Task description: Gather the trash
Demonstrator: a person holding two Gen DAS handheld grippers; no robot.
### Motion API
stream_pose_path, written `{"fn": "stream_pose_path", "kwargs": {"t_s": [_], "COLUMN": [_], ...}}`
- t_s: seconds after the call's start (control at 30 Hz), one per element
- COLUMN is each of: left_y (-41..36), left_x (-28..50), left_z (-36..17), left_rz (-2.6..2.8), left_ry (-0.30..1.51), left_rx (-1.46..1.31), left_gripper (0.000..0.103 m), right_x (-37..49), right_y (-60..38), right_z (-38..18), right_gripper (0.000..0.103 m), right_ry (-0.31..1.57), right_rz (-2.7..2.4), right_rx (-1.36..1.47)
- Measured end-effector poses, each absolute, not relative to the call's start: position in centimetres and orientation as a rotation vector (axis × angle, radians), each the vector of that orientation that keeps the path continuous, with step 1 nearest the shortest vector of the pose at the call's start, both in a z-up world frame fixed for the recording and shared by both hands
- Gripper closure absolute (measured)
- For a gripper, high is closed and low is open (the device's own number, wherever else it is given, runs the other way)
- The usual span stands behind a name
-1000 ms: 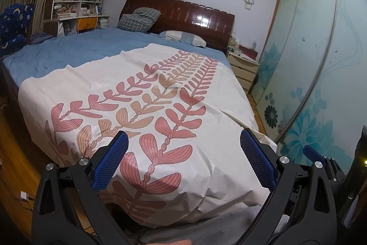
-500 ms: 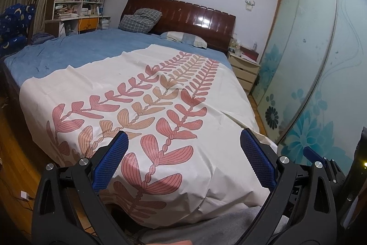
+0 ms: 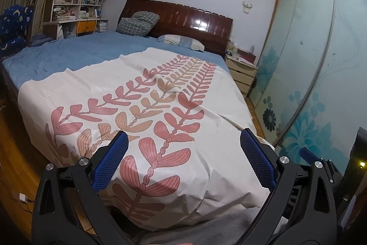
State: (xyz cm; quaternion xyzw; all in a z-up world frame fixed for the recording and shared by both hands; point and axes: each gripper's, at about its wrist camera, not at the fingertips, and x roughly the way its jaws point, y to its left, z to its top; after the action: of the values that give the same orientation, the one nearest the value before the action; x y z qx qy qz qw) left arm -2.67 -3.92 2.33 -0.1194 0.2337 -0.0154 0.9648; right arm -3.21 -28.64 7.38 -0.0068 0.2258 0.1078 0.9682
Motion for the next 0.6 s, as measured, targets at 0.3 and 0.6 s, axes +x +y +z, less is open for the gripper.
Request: {"fn": "stream_pose_path", "kwargs": {"t_s": [0.3, 0.6], "left_y": [-3.43, -3.36], "left_x": [-2.66, -2.73], "left_z": [2.47, 2.46], "left_rz": [-0.027, -0.024], "left_ry": [0.479, 0.474], "left_rx": [-0.252, -0.250], "left_gripper": [0.006, 0.006], "right_x": [-3.30, -3.40], "right_y": [-28.49, -28.32], "right_z": [7.59, 7.62], "right_gripper": [0.007, 0.007], "right_ry": [0.451, 0.449], "right_rz": [0.221, 0.220], "right_rx": [-0.024, -0.034]}}
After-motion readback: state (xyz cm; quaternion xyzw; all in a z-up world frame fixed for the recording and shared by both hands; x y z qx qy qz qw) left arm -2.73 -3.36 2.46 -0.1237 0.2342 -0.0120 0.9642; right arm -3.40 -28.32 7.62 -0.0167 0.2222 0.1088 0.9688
